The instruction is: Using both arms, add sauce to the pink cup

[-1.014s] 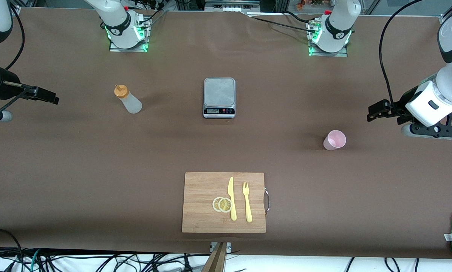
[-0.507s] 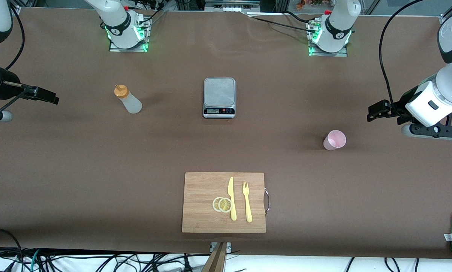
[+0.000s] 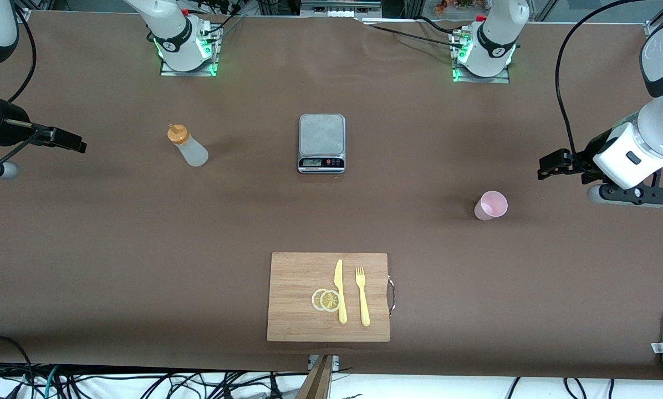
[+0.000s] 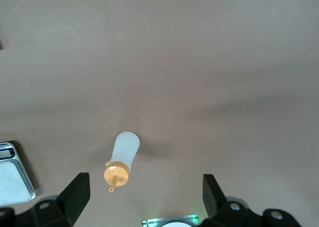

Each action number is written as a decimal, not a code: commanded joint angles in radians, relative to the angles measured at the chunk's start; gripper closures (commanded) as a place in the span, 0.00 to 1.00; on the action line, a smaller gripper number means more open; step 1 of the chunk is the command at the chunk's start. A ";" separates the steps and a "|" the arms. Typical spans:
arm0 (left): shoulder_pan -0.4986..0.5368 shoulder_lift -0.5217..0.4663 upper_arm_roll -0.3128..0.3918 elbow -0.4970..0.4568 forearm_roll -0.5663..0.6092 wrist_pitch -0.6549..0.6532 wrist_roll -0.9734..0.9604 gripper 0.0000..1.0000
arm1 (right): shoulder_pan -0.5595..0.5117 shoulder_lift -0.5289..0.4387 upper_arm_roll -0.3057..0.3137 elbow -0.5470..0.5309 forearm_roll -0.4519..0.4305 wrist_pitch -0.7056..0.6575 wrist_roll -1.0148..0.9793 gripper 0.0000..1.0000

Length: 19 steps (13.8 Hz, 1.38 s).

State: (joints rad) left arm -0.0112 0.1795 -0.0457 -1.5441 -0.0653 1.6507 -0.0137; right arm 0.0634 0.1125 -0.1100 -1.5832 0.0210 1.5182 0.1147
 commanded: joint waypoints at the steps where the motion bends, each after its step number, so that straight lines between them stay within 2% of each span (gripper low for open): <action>1: 0.007 0.017 0.001 0.026 -0.007 0.000 0.021 0.00 | -0.004 -0.008 0.003 0.003 0.008 -0.015 -0.009 0.00; 9: 0.019 0.021 0.006 0.010 -0.005 -0.002 0.023 0.00 | -0.004 -0.008 0.001 0.005 0.008 -0.015 -0.007 0.00; 15: 0.033 0.081 0.012 -0.011 0.031 0.044 0.024 0.00 | -0.004 -0.008 0.003 0.005 0.008 -0.015 -0.007 0.00; 17: 0.031 0.101 0.012 -0.054 0.038 0.098 0.026 0.00 | -0.004 -0.008 0.003 0.003 0.008 -0.015 -0.009 0.00; 19: 0.031 0.104 0.012 -0.150 0.038 0.205 0.024 0.00 | -0.004 -0.008 0.003 0.005 0.008 -0.013 -0.007 0.00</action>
State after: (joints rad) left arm 0.0211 0.2880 -0.0365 -1.6040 -0.0453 1.7620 -0.0119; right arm 0.0637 0.1125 -0.1100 -1.5830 0.0210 1.5181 0.1147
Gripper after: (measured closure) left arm 0.000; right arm 0.000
